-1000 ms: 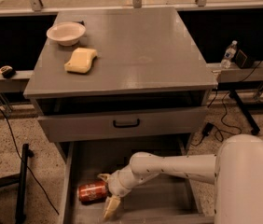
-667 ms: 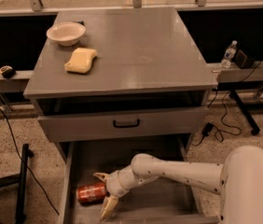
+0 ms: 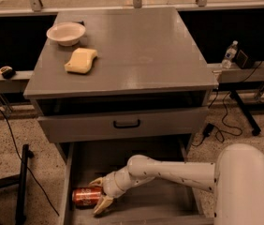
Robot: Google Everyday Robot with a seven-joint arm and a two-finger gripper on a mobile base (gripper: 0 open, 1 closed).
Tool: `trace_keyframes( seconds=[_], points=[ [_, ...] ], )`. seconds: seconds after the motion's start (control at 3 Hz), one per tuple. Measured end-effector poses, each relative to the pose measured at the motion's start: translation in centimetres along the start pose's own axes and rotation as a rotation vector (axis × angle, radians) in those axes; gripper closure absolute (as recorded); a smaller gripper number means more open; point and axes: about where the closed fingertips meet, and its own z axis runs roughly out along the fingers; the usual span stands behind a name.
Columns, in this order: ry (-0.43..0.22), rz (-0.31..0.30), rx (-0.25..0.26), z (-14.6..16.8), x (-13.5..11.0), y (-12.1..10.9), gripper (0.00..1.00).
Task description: Pick coke can from middle drawer and place on counter
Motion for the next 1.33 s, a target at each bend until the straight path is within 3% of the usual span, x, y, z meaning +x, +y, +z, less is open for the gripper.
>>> trace_keyframes(
  seconds=[0.33,0.67,1.0,1.33],
  points=[
    [-0.047,-0.092,-0.006,-3.0,-2.5,-0.5,0.72],
    [-0.028,-0.217,0.005,-8.2,-5.4,-0.1,0.95],
    [0.021,-0.258,0.064,-15.6,-7.0,1.2,1.0],
    [0.043,-0.187,0.163,-24.2,-7.1,2.3,1.0]
  ],
)
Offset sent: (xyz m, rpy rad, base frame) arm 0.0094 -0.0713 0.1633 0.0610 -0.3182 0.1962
